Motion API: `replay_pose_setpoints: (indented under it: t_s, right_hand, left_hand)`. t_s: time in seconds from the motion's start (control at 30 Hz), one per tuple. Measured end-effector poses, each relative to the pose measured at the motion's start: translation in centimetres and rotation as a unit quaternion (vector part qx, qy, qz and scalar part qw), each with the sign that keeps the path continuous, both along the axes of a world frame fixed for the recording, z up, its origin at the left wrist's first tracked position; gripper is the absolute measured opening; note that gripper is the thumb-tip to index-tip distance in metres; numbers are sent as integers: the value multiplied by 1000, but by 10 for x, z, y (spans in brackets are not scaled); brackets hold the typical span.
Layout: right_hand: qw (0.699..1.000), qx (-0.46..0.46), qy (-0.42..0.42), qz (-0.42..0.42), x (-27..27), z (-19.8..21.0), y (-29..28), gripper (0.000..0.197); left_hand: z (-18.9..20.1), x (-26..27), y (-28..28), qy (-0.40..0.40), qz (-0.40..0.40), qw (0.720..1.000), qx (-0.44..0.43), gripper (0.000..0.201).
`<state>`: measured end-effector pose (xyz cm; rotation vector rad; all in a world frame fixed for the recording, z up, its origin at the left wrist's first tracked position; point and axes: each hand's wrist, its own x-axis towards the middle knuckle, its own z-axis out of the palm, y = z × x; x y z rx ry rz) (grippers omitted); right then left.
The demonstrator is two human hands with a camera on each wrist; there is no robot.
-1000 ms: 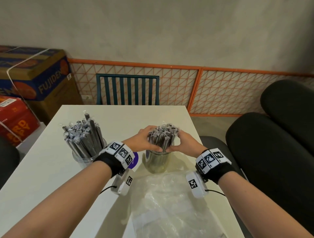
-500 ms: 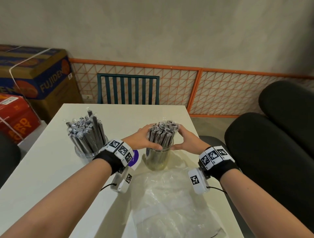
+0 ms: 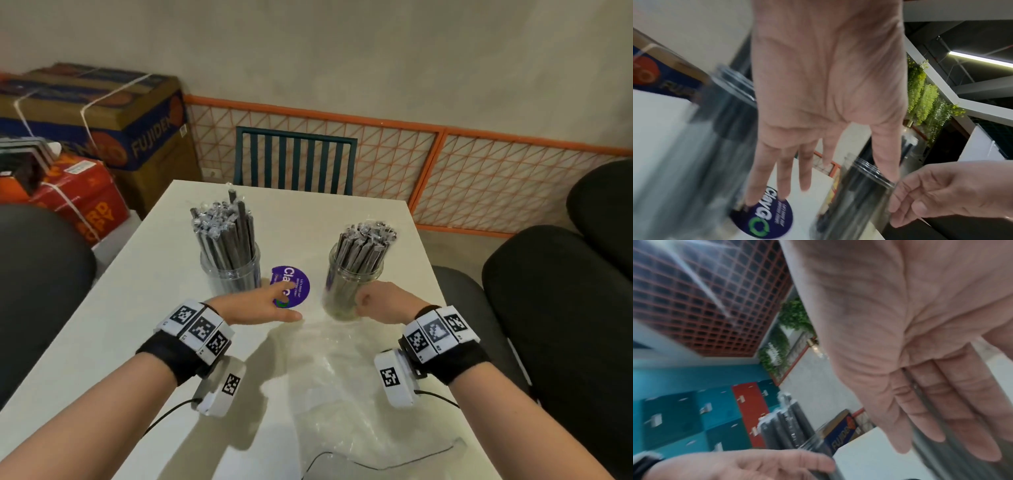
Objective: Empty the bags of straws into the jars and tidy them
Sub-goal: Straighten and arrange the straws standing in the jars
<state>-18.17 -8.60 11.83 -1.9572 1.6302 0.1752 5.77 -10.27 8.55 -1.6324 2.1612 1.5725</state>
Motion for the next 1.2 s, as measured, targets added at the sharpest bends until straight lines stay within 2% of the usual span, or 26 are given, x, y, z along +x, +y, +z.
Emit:
replay_pose_setpoints:
  t_s: [0.1, 0.13, 0.2, 0.27, 0.3, 0.37, 0.4, 0.5, 0.57, 0.6, 0.67, 0.73, 0.77, 0.87, 0.97, 1.03, 1.1, 1.13, 1.2]
  right_hand:
    - [999, 6, -10, 45, 42, 20, -6, 33]
    - [998, 29, -31, 47, 54, 22, -10, 38]
    - [991, 52, -114, 38, 82, 23, -21, 57]
    - [982, -5, -187, 20, 111, 21, -32, 88]
    - [975, -47, -215, 8, 125, 20, -37, 101]
    - [962, -97, -255, -21, 149, 15, -44, 118]
    - [956, -103, -274, -33, 158, 11, -48, 124]
    - [939, -111, -315, -79, 182, -6, -53, 138]
    - [922, -119, -348, -121, 190, -15, -55, 133]
    - [912, -129, -366, -134, 191, -16, -56, 123]
    - [894, -159, -392, -146, 190, -10, -61, 89]
    - [895, -170, -395, -120, 184, 5, -67, 69]
    - [904, -164, -384, -95, 178, 9, -72, 70]
    - [951, -91, -290, -57, 158, 12, -78, 106]
    - [969, -44, -234, -67, 151, 4, -71, 116]
    - [965, -50, -245, -82, 158, -4, -63, 117]
    - [957, -63, -270, -89, 173, -12, -58, 115]
    - [951, -77, -285, -89, 181, -14, -57, 108]
    - [931, -124, -327, -99, 190, -11, -57, 79]
  left_hand:
    - [20, 45, 6, -75, -5, 997, 24, 53]
    - [27, 61, 5, -121, -3, 992, 32, 52]
    - [39, 92, 1, -227, -5, 972, 53, 65]
    - [45, 117, -8, -275, 39, 960, 41, 86]
    - [45, 126, -15, -245, 84, 966, 19, 95]
    - [48, 131, -24, -97, 156, 981, -56, 105]
    - [49, 128, -27, -22, 180, 979, -95, 108]
    - [44, 116, -39, 119, 186, 964, -145, 110]
    - [41, 109, -45, 177, 175, 958, -145, 100]
    - [40, 107, -49, 197, 176, 953, -151, 92]
    - [44, 106, -56, 216, 189, 940, -183, 75]
    - [56, 110, -61, 238, 185, 930, -208, 68]
    - [61, 113, -63, 239, 165, 934, -206, 73]
    - [64, 128, -68, 203, 91, 964, -144, 111]
    - [51, 144, -74, 181, 79, 976, -92, 132]
    - [42, 141, -77, 171, 69, 979, -84, 131]
    - [37, 129, -76, 180, 61, 977, -95, 116]
    - [35, 121, -77, 187, 61, 975, -105, 108]
    - [36, 109, -77, 205, 79, 966, -134, 93]
